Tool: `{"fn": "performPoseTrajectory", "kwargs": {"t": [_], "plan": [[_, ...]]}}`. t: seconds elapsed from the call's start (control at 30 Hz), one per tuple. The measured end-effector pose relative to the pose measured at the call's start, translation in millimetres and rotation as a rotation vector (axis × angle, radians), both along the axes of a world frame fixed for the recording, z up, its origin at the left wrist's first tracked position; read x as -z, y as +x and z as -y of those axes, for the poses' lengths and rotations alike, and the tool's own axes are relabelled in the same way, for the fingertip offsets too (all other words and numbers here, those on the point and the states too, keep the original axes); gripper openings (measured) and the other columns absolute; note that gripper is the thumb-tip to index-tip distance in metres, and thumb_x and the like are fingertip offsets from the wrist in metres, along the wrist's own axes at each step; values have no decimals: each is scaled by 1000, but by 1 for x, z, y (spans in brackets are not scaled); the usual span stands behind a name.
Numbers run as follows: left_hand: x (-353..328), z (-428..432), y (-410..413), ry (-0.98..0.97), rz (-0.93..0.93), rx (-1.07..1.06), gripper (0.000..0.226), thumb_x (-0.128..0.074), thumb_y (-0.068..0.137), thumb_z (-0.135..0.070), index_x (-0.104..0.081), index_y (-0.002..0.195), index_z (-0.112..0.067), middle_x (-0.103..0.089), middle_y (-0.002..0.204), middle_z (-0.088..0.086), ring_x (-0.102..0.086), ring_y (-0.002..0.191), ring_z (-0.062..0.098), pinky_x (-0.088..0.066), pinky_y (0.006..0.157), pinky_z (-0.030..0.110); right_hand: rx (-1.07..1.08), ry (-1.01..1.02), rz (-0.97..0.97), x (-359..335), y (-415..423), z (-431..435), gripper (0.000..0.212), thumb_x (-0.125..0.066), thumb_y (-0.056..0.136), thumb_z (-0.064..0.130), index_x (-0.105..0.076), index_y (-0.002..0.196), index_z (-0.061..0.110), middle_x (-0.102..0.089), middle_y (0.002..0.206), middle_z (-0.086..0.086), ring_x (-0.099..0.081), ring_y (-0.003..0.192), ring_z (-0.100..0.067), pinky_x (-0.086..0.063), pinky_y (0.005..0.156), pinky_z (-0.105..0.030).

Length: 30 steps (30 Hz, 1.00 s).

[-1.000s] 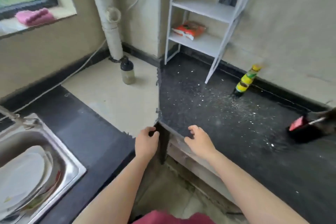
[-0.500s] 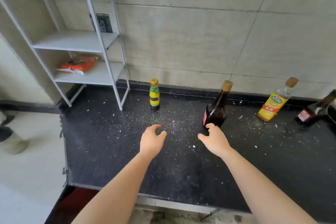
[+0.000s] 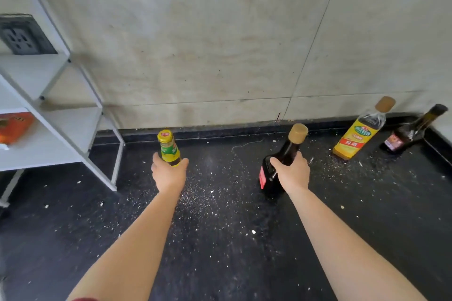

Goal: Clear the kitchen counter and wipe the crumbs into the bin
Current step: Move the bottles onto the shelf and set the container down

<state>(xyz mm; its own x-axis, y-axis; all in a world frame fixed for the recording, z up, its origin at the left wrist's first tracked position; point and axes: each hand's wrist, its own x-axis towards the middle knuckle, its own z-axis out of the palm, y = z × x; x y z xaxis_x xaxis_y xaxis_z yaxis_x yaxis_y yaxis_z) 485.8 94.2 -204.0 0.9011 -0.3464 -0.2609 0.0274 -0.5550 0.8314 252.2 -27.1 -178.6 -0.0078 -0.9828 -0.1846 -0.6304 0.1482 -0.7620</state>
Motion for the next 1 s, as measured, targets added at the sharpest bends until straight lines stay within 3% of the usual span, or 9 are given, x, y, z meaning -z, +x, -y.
{"fn": "performPoseTrajectory", "kwargs": {"t": [0.07,0.17,0.33,0.5,0.67,0.8,0.9,1.0], "plan": [[16,12,11,6,-8,-9,89,-74,77,-29,-22,147,-12,-36,146,15,-41,129,35,-37,104,46,40,-18,46,15,3,2,34,-68,81,32,-51,107,18,-59,110,-5,-55,110,-28,-41,99,-49],[34,20,19,-22,-44,5,76,-72,79,-31,-30,141,-16,-48,136,12,-49,119,33,-40,98,43,83,-89,105,29,3,-3,27,-68,80,34,-48,97,27,-59,97,5,-56,96,-17,-43,96,-43],[40,17,28,-20,13,57,56,-66,85,-34,-40,131,-17,-60,120,8,-57,106,31,-39,83,34,66,-108,136,34,4,0,27,-68,81,34,-47,98,30,-57,98,6,-52,93,-13,-38,85,-30],[27,-8,11,-64,40,179,48,-67,83,-40,-47,122,-20,-63,108,-1,-54,88,16,-41,80,30,-39,-115,68,19,1,-1,26,-67,84,35,-47,99,25,-57,95,7,-56,99,-19,-43,96,-42],[-22,-37,-2,-173,127,314,41,-71,79,-41,-51,112,-26,-61,94,-14,-58,85,7,-43,78,26,-263,-215,-14,-4,10,-20,24,-66,84,36,-49,94,22,-60,92,2,-59,94,-27,-44,91,-49],[-70,-70,-6,-271,206,332,43,-72,77,-41,-54,112,-27,-62,93,-16,-59,84,-1,-45,75,20,-349,-283,129,-41,26,-40,24,-68,82,35,-52,93,21,-59,86,6,-58,89,-20,-44,79,-35],[-110,-101,-6,-338,277,314,40,-74,74,-43,-56,107,-30,-64,88,-19,-61,79,-7,-43,63,8,-463,-377,230,-82,43,-57,21,-68,82,35,-53,90,23,-59,82,12,-58,81,-8,-40,67,-22],[-152,-126,2,-408,309,286,35,-76,71,-41,-60,100,-30,-68,87,-13,-64,77,-3,-46,61,9,-574,-463,295,-132,69,-75,19,-68,82,36,-53,90,27,-58,81,18,-54,77,5,-35,62,-14]]}}
